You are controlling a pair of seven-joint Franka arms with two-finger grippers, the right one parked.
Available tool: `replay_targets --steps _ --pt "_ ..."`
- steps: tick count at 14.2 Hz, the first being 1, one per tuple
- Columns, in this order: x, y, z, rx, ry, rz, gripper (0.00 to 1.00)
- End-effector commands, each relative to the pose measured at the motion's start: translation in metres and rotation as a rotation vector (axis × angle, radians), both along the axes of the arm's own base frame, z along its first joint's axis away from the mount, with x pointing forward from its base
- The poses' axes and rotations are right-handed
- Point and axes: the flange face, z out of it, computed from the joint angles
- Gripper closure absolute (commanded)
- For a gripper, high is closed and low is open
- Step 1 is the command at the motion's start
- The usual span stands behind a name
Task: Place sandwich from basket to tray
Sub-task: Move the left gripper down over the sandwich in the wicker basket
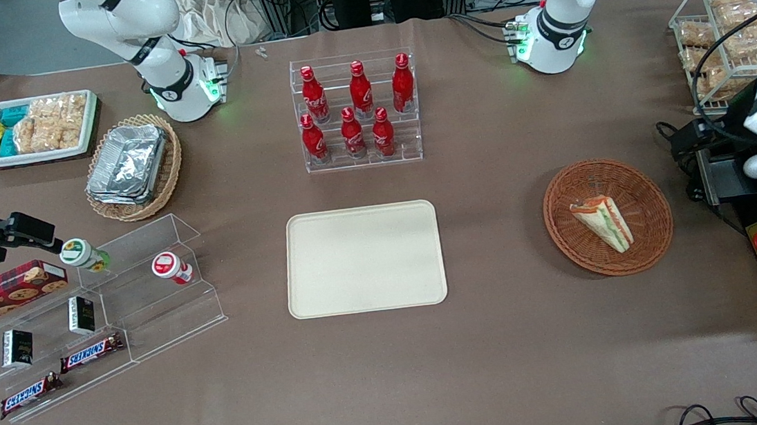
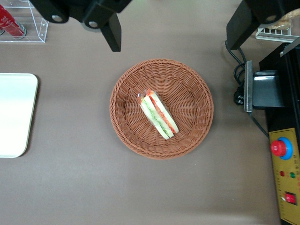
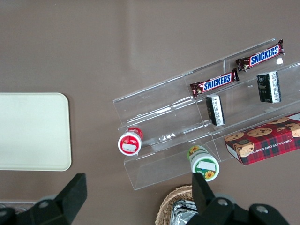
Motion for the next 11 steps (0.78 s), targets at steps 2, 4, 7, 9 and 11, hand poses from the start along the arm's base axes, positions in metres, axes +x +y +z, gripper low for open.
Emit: replay_targets --steps 2,4,7,9,11 --pt "0.016 0.006 -0.002 0.0 0.011 0.001 0.0" --pt "0.024 0.008 -0.013 0.013 0.024 0.036 0.0" --pt "0.026 0.01 -0.049 0.026 0.082 0.239 0.0" --pt "0.023 0.009 -0.087 0.057 0.105 0.338 0.0" --pt "0.02 0.006 -0.125 0.064 0.056 0.477 0.0"
